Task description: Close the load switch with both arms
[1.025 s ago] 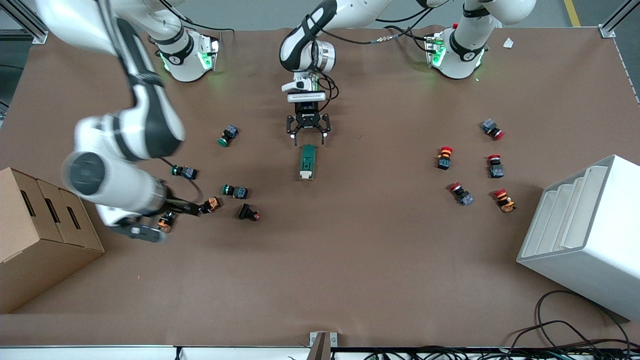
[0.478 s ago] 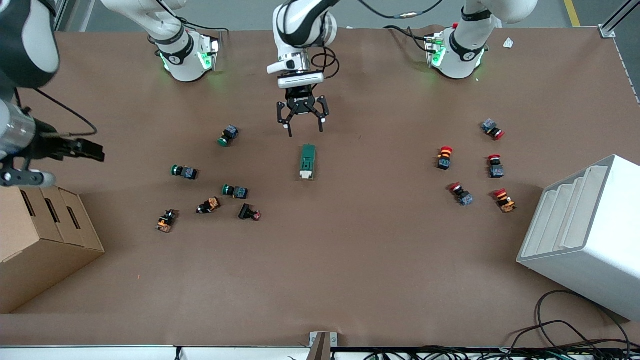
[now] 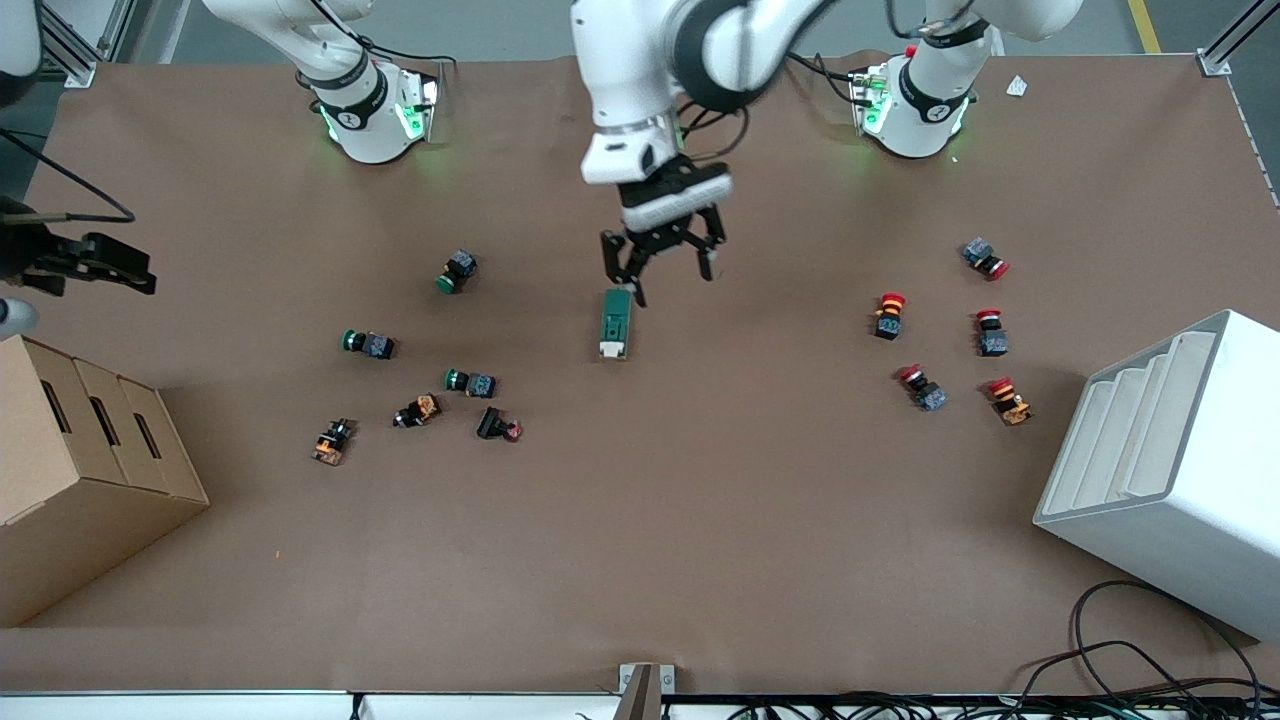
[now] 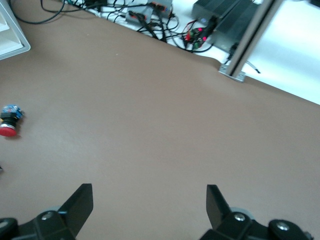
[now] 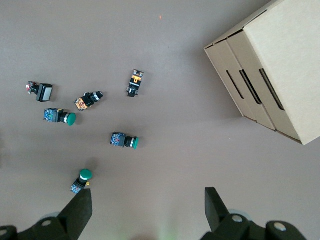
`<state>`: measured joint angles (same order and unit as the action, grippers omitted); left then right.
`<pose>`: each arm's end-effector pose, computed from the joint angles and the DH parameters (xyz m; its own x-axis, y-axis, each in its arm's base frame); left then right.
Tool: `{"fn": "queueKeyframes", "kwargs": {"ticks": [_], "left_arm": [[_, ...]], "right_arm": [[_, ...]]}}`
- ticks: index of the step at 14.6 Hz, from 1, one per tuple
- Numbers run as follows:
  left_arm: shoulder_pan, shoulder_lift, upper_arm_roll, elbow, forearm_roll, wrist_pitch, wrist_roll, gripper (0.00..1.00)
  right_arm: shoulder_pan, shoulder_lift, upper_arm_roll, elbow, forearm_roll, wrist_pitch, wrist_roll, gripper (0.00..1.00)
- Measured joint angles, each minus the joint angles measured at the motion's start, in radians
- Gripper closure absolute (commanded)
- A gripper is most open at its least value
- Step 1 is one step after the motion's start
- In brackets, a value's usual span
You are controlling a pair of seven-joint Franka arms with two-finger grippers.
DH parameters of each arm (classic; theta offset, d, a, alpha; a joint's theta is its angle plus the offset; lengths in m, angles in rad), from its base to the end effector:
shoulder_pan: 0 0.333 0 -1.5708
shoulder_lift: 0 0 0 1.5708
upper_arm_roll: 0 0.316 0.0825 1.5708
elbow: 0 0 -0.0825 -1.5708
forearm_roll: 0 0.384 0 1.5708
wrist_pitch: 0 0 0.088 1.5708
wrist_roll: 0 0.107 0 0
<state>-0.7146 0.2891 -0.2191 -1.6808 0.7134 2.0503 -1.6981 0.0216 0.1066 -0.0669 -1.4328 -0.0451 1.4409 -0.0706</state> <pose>0.4291 -0.4977 0.4536 0.7347 0.3944 0.5519 0.4290 -0.9004 0.0723 0.5731 -0.0290 0.6181 0.9947 0.0193 -0.1014 0.0240 -0.9987 0.0451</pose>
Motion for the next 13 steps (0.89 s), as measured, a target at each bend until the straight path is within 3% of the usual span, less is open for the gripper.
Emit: {"fn": "queueKeyframes", "kwargs": {"ticks": [5,9,13], "left_arm": [[0.159,-0.010,0.002,0.066,-0.143,-0.128,0.426,0.00],[0.344,-0.059,0.005,0.177,-0.302,-0.263,0.830,0.00],[0.559,-0.131,0.004,0.201,-0.505,-0.286,1.132,0.00]], "right_arm": [[-0.023,0.003,0.004,0.005,0.000,-0.001,-0.004,0.00],[-0.023,-0.003,0.013,0.000,0.000,-0.003,-0.006,0.00],[-0.026,-0.110,0.010,-0.129,0.000,0.062,-0.013,0.00]]}}
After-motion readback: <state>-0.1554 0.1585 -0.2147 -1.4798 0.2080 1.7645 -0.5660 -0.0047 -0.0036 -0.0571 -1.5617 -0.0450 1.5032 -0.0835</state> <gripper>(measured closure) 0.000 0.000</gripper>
